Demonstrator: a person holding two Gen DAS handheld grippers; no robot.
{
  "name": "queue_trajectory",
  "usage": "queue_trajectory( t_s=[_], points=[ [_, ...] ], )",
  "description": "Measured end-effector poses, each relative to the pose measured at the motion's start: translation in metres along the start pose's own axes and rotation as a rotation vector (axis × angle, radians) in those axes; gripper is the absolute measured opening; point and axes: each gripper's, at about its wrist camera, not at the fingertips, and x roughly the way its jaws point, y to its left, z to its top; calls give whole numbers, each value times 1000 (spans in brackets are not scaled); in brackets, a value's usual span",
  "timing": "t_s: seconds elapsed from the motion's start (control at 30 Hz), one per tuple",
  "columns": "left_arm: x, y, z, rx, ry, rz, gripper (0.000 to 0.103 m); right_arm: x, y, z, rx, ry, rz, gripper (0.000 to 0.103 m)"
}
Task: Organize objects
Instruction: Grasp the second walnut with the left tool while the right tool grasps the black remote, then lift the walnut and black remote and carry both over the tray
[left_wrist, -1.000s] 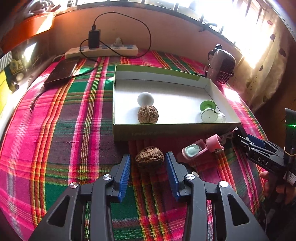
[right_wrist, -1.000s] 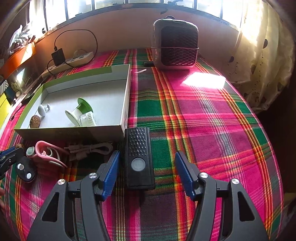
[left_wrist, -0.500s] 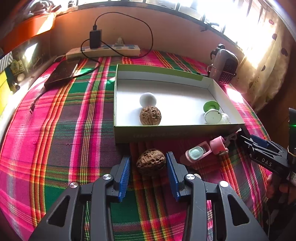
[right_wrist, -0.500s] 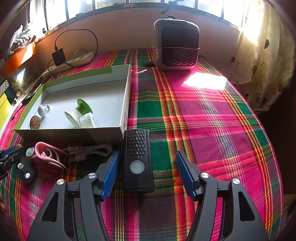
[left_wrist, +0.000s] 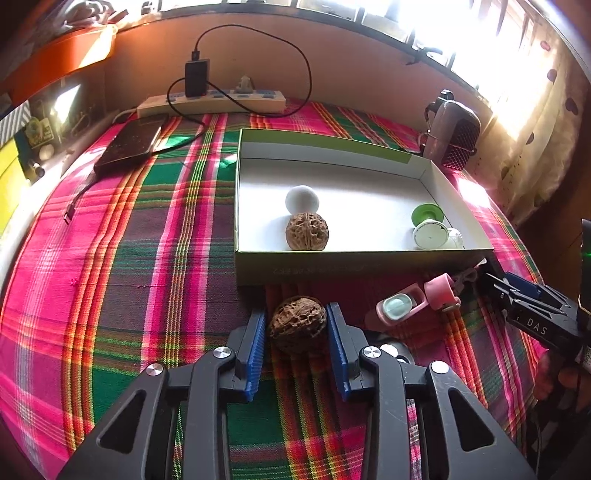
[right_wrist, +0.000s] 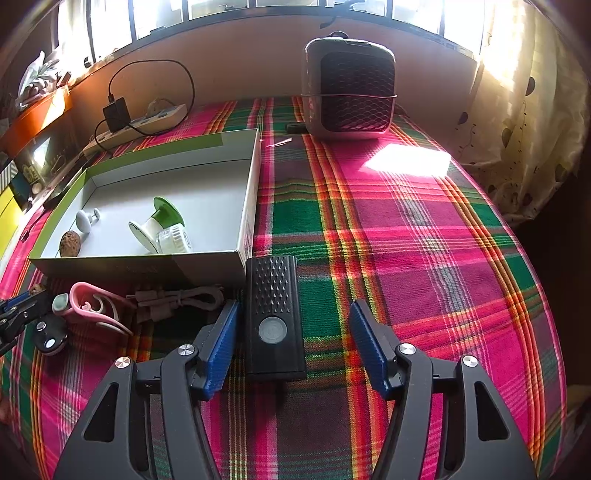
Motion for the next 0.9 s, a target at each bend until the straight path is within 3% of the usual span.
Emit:
queue_trajectory(
  t_s=[0.3, 0.43, 0.9],
  points=[
    [-1, 1, -1, -6, -5, 5, 29, -2, -3, -1, 14, -7, -7, 48],
    [-1, 1, -1, -8, -7, 6, 29, -3, -3, -1, 15, -13, -8, 31],
    [-1, 1, -1, -7, -8, 7, 29, -3, -2, -1, 11, -13, -7, 28]
  ],
)
